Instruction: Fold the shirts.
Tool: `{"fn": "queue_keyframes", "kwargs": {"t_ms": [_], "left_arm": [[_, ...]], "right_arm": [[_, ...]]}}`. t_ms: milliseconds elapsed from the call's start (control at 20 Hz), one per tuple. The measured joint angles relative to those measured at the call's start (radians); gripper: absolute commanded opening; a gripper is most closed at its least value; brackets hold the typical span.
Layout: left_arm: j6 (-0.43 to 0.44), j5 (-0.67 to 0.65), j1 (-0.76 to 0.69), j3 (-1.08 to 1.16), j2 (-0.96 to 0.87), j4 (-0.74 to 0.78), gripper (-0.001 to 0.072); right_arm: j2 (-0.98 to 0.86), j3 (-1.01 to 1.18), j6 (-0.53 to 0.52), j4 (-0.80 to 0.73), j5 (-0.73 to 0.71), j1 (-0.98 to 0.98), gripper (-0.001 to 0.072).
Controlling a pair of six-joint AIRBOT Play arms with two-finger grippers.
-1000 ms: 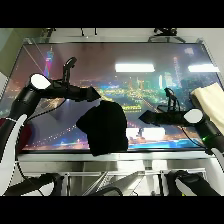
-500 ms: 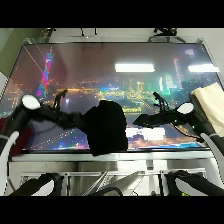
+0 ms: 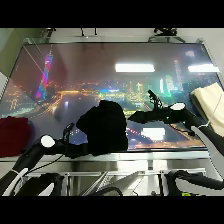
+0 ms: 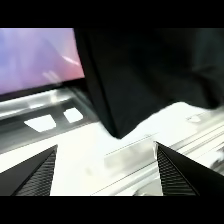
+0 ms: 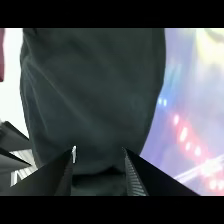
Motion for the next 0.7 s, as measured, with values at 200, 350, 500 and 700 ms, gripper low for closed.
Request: {"fn": "queue_keyframes", "kwargs": {"t_ms": [200, 350, 500, 700], "left_arm": [[-0.008, 0.157, -0.080, -0.001, 0.008, -0.025, 0.0666], [-0.008, 0.216, -0.105, 0.016, 0.008, -0.017, 0.0666], [-0.011, 0.224, -0.114, 0.010, -0.026, -0.040, 0.0590], [0.007, 0.207, -0.117, 0.000, -0.137, -0.065, 0.0016]], "right_arm": [[-0.004, 0.009, -0.018, 0.014, -0.003, 0.000, 0.0367], [-0.005, 0.011, -0.024, 0.017, -0.003, 0.000, 0.0367], [-0.006, 0.011, -0.025, 0.016, -0.004, 0.000, 0.0366], [-0.006, 0.011, -0.027, 0.016, -0.006, 0.000, 0.0366]]}}
